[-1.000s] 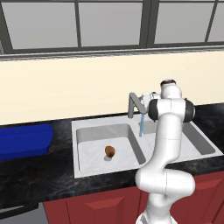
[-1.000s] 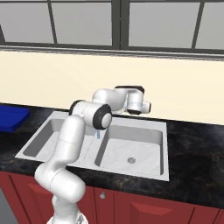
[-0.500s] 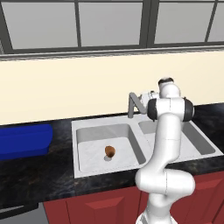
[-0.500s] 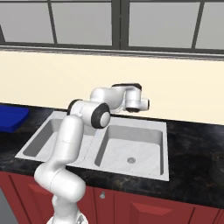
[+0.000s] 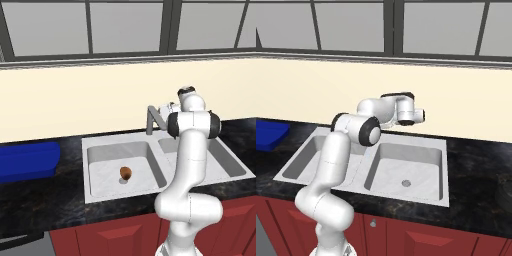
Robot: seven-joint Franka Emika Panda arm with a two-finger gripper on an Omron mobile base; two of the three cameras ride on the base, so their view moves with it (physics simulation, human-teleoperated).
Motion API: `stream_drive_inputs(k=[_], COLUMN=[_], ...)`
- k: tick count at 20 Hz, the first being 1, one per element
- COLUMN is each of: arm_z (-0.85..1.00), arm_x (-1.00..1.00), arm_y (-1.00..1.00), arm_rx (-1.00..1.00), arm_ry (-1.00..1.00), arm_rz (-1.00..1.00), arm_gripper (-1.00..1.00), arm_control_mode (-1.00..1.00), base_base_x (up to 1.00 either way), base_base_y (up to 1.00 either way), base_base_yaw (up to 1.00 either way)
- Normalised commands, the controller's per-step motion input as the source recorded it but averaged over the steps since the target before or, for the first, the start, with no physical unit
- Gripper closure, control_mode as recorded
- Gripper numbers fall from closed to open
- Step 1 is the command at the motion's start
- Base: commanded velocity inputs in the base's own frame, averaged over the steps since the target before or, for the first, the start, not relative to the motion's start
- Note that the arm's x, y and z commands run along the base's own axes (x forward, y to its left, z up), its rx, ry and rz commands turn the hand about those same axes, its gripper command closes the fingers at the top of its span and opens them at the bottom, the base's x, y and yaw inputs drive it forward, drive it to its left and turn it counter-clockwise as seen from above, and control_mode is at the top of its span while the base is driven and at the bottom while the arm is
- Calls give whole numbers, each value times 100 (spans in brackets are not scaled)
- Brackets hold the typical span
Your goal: Pick up all produce items and place them in the sink. Turn on the sink faucet to wash them. Then turn the sink off and put them in the tray.
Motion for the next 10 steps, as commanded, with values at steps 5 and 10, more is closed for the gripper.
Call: stream_drive_inputs(k=[5,10], arm_z=[9,11], arm_x=[0,-1], arm_y=[-10,-3], arm_rx=[0,-5], arm_ry=[-1,-2], arm_rz=[0,1], arm_gripper=[100,100], arm_control_mode=[-100,-100], base_base_x=[0,0], base_base_y=[0,0], base_base_yaw=[0,0])
